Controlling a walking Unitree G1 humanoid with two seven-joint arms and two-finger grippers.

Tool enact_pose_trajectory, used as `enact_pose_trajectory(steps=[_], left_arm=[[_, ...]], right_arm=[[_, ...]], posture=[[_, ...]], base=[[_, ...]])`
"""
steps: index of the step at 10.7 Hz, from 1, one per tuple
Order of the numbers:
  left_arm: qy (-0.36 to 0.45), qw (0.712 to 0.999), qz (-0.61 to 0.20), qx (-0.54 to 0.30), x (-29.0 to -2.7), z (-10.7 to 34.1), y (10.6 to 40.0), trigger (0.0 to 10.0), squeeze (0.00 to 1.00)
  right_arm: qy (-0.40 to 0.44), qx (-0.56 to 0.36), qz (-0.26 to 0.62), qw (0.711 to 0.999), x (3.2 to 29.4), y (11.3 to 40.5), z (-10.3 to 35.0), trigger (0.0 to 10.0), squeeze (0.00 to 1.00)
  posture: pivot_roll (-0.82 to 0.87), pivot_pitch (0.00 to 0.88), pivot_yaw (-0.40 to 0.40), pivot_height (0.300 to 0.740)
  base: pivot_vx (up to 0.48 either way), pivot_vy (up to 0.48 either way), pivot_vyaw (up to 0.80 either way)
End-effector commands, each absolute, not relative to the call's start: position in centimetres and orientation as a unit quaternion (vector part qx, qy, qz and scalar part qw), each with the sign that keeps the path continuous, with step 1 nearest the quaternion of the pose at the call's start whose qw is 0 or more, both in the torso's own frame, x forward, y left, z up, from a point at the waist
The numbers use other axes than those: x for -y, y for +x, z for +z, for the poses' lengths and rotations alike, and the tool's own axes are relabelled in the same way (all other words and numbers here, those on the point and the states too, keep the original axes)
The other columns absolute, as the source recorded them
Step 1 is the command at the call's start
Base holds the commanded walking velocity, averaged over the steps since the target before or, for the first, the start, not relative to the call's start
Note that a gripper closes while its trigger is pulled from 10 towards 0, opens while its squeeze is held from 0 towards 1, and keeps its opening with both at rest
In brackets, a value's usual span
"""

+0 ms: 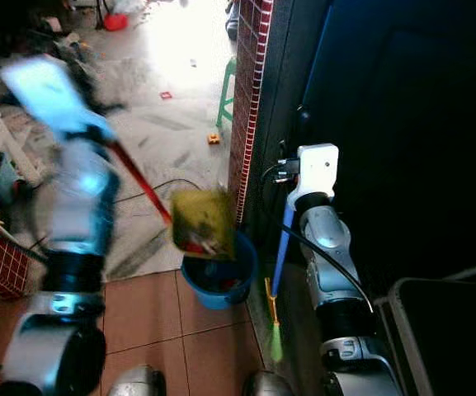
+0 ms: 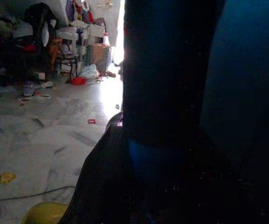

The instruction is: Sweep floor

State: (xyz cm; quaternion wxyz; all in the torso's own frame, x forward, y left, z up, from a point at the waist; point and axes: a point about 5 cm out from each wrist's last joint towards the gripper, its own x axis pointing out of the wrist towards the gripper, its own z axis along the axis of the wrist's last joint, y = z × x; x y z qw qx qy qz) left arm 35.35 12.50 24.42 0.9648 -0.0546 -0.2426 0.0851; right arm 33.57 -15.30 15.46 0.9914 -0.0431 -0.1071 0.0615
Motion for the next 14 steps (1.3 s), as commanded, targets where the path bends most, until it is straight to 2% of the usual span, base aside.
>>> enact_pose_trajectory(steps=[1,3,4,7,10,13,14], left_arm=[[-0.041,0.960,0.054,0.273,-11.5,25.1,35.0,10.0,0.00],[-0.020,0.959,-0.046,0.278,-8.2,24.4,34.5,10.0,0.00],[-0.011,0.950,-0.120,0.287,-5.9,24.3,33.7,10.0,0.00],[-0.001,0.930,-0.225,0.291,-2.6,24.3,31.7,10.0,0.00],[0.023,0.901,-0.346,0.259,-0.4,24.7,29.2,10.0,0.00],[0.039,0.900,-0.353,0.251,-0.2,24.6,28.9,10.0,0.00],[0.105,0.852,-0.437,0.268,1.3,24.1,26.8,10.0,0.00]], right_arm=[[-0.048,0.132,0.060,0.988,15.5,33.8,16.7,10.0,0.00],[-0.050,0.132,0.058,0.988,15.6,33.8,16.7,10.0,0.00],[-0.050,0.132,0.058,0.988,15.7,33.8,16.8,10.0,0.00],[-0.051,0.131,0.055,0.989,15.8,33.8,16.7,10.0,0.00],[-0.054,0.133,0.052,0.988,16.0,34.1,16.9,10.0,0.00],[-0.054,0.133,0.052,0.988,16.0,34.1,16.9,10.0,0.00],[-0.058,0.135,0.049,0.988,16.2,34.4,17.1,10.0,0.00]], posture=[[-0.05,0.000,-0.028,0.740],[-0.05,0.000,-0.028,0.740],[-0.05,0.002,-0.028,0.740],[-0.05,0.004,-0.026,0.740],[-0.04,0.001,-0.031,0.740],[-0.04,0.001,-0.031,0.740],[-0.04,0.000,-0.031,0.740]], base=[[0.000,0.000,0.00],[0.000,0.000,0.00],[0.000,0.000,0.00],[0.000,0.000,0.00],[0.000,0.000,0.00],[0.000,0.000,0.00],[0.000,0.000,0.00]])
